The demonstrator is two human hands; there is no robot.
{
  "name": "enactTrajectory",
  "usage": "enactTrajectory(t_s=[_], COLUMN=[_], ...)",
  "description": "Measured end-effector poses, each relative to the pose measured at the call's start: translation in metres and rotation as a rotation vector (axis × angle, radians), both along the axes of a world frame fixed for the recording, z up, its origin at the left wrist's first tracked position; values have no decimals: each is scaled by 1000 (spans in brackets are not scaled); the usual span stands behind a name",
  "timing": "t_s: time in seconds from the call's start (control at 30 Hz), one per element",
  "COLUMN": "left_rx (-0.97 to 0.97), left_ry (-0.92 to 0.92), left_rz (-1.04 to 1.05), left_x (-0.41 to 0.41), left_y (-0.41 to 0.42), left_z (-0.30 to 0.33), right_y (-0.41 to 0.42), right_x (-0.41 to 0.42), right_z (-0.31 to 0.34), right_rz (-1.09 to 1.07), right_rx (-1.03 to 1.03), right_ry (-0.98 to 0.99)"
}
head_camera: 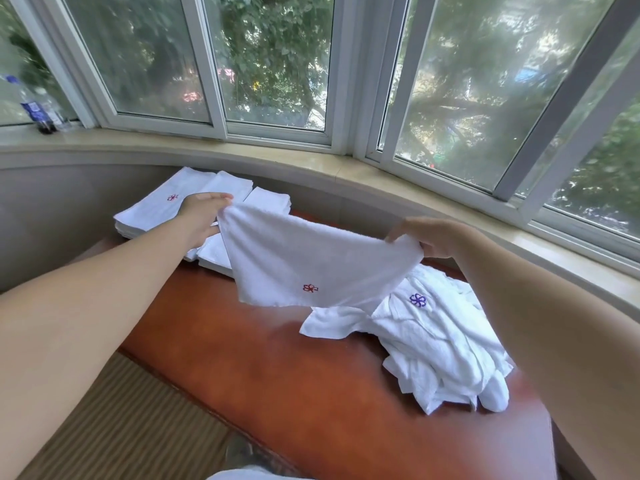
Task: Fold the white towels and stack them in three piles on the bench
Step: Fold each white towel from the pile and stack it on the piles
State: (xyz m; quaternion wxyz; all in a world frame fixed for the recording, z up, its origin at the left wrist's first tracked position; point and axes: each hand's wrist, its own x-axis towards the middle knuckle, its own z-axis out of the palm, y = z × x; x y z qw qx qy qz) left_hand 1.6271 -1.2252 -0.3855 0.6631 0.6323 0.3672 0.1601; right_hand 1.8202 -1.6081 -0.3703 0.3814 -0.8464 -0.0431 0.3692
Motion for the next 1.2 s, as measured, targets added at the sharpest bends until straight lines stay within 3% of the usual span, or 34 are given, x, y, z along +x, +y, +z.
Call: enactTrajectory(t_s=[0.1, 0.3, 0.43, 0.53, 0.77, 0.9, 1.0, 1.07, 1.2], left_rx=[49, 146, 114, 323, 864, 957, 893, 797, 461], left_ry=[25, 318, 540, 644, 443, 381, 528, 646, 799], left_rz=[-18, -216, -533, -706, -461, -373, -534, -678, -778], left_x=[-2, -10, -25, -31, -26, -27, -37, -49, -70], left_y=[-1, 5, 15, 15, 25, 28, 25, 23, 23], left_z=[0, 3, 6, -1, -16, -8, -11, -21, -35], right_y=[4, 18, 15, 12, 11, 14, 17, 18, 13], right_x=[-6, -15, -11, -8, 0, 1, -12, -24, -38], right_z=[-1, -1, -6, -11, -19, -16, -21, -31, -45], right_rz=[253, 576, 517, 497, 559, 503, 564, 609, 404], right_rx=[-146, -624, -605, -600, -540, -388, -414, -493, -463], right_ry=[34, -477, -537, -563, -682, -911, -799, -554, 25])
